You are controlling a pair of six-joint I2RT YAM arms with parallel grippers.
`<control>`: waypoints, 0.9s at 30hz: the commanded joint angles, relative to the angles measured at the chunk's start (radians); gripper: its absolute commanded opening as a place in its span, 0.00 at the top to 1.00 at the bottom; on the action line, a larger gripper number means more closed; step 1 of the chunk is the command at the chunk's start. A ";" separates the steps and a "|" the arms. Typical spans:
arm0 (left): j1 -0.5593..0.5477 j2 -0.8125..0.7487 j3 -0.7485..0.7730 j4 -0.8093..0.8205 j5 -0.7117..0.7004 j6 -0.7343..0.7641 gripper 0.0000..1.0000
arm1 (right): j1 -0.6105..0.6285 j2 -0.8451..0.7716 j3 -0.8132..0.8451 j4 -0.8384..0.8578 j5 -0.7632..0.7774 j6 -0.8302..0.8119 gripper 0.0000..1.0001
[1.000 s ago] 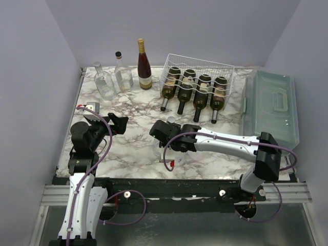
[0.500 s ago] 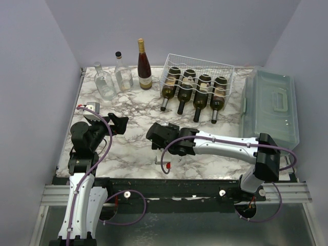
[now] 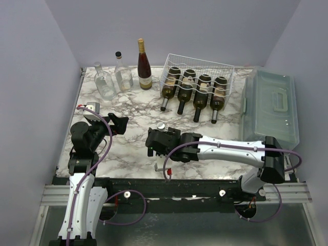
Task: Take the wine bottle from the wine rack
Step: Place the wine bottle at the center of the board.
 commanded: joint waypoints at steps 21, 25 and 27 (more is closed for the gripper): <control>-0.001 0.025 -0.005 0.051 0.172 0.037 0.02 | 0.093 -0.242 0.016 -0.178 -0.126 0.410 0.14; -0.002 0.020 -0.014 0.081 0.235 0.042 0.02 | 0.083 -0.286 -0.020 -0.139 -0.151 0.482 0.14; -0.001 0.020 -0.018 0.097 0.261 0.041 0.02 | 0.062 -0.304 -0.034 -0.130 -0.182 0.516 0.14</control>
